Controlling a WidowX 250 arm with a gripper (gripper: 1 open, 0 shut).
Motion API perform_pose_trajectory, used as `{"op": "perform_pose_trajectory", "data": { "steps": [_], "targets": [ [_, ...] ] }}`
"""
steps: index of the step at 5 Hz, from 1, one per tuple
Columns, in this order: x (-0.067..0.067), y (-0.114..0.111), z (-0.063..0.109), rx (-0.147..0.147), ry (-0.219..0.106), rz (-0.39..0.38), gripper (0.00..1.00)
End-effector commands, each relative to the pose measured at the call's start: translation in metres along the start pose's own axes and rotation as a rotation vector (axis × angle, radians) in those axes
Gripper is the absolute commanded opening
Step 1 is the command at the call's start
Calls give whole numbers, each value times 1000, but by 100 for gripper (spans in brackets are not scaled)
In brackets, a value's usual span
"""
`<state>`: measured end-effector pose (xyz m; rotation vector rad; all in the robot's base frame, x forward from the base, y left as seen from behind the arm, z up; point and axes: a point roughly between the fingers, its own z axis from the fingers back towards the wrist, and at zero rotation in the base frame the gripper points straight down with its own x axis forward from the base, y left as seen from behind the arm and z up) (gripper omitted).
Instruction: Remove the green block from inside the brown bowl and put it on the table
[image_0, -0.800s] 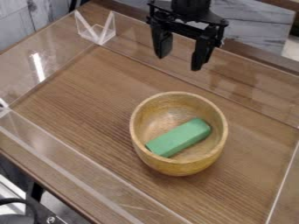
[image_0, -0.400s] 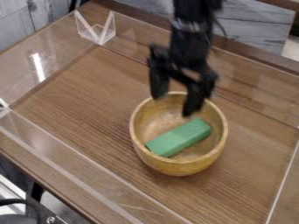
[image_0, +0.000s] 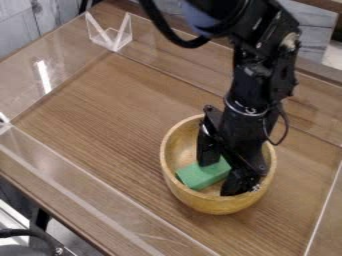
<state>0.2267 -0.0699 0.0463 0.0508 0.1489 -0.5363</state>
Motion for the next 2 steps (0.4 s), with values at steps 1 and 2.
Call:
{"op": "perform_pose_trajectory", "data": {
  "steps": [1, 2],
  "targets": [
    [5, 2, 6, 11, -52, -17, 0],
    [4, 3, 4, 1, -53, -14, 0]
  ]
}}
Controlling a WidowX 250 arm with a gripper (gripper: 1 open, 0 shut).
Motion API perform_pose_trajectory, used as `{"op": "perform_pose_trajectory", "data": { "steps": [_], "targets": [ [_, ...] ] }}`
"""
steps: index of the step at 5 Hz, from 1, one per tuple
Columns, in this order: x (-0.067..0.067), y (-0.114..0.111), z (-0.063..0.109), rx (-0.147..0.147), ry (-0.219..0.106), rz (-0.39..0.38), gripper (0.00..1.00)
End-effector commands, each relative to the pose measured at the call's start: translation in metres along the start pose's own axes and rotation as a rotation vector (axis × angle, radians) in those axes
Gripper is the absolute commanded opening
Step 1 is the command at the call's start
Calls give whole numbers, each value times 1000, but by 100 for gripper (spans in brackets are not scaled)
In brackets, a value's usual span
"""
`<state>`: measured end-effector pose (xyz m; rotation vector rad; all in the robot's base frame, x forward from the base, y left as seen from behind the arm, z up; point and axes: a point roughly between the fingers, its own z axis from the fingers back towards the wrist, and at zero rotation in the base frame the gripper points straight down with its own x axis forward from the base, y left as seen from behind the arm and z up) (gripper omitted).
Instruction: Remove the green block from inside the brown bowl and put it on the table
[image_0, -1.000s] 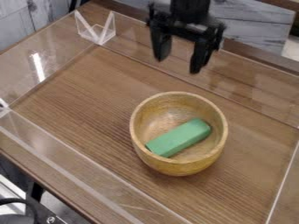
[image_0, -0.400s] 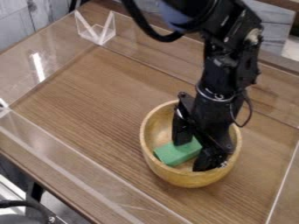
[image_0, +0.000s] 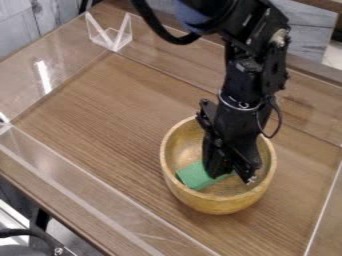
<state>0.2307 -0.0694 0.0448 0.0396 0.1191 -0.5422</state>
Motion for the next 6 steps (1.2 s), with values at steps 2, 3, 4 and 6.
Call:
{"op": "perform_pose_trajectory", "data": {
  "steps": [2, 3, 4, 6],
  "targets": [
    [-3, 10, 13, -27, -28, 26, 0],
    [-5, 14, 16, -40, -30, 39, 0],
    [-7, 18, 19, -55, -31, 53, 0],
    [-12, 25, 26, -93, -25, 86, 0]
  ]
}}
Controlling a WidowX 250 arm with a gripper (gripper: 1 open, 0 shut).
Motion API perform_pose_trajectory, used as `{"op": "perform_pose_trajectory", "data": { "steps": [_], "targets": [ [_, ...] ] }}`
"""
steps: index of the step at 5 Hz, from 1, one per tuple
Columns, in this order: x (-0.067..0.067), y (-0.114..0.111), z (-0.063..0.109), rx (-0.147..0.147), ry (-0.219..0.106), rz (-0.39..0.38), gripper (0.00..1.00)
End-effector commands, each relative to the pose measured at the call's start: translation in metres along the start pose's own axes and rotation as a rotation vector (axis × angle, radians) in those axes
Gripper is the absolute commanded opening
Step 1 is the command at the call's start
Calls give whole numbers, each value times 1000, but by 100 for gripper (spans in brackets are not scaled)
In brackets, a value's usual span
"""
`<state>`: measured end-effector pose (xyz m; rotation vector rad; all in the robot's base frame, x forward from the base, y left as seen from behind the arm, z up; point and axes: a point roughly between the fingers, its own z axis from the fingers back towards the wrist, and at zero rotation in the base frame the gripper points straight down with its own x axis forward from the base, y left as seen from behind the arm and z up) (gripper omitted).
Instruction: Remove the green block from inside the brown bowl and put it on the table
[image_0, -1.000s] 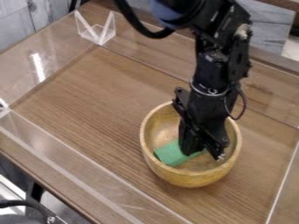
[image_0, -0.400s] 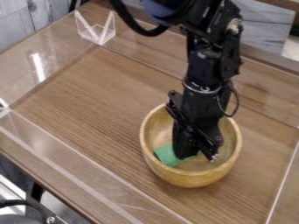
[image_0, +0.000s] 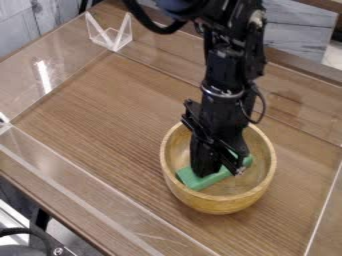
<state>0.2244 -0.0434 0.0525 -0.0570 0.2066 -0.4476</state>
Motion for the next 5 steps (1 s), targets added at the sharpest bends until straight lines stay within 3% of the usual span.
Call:
{"op": "perform_pose_trajectory", "data": {
  "steps": [1, 3, 5],
  "targets": [
    [5, 5, 25, 6, -85, 11, 0],
    [5, 11, 35, -13, -99, 31, 0],
    [7, 20, 50, -10, -129, 43, 0]
  ]
}}
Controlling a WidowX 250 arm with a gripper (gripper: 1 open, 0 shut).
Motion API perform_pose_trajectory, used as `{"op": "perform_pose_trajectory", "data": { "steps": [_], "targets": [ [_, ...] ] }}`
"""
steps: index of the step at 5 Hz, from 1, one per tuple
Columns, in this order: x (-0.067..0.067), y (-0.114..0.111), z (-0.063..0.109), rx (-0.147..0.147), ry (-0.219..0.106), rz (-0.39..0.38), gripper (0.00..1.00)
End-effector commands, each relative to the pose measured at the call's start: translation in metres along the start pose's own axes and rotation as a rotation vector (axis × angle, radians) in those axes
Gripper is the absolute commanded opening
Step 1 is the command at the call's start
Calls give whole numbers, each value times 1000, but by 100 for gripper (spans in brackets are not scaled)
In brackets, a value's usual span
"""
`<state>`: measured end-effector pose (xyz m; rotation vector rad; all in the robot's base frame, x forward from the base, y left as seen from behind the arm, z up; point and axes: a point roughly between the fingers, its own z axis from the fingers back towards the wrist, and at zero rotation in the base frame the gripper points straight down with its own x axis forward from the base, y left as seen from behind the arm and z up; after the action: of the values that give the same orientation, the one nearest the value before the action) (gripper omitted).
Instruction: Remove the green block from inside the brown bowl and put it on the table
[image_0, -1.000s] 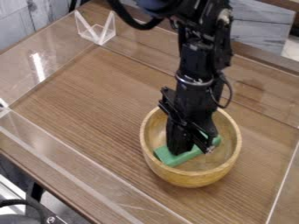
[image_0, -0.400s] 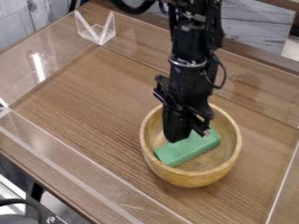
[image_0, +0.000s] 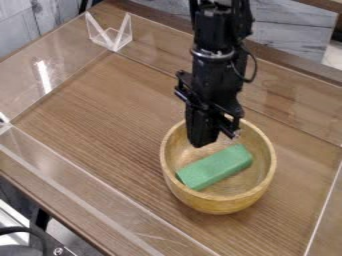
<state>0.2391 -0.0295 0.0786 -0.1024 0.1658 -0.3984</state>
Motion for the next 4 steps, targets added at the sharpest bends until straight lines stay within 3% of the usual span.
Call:
{"op": "perform_pose_trajectory", "data": {
  "steps": [1, 2, 3, 4],
  "targets": [
    [10, 8, 25, 33, -94, -7, 0],
    [15, 12, 30, 41, -108, -21, 0],
    [20, 17, 30, 53, -121, -39, 100],
    [23, 15, 15, 57, -125, -63, 100]
  ]
}}
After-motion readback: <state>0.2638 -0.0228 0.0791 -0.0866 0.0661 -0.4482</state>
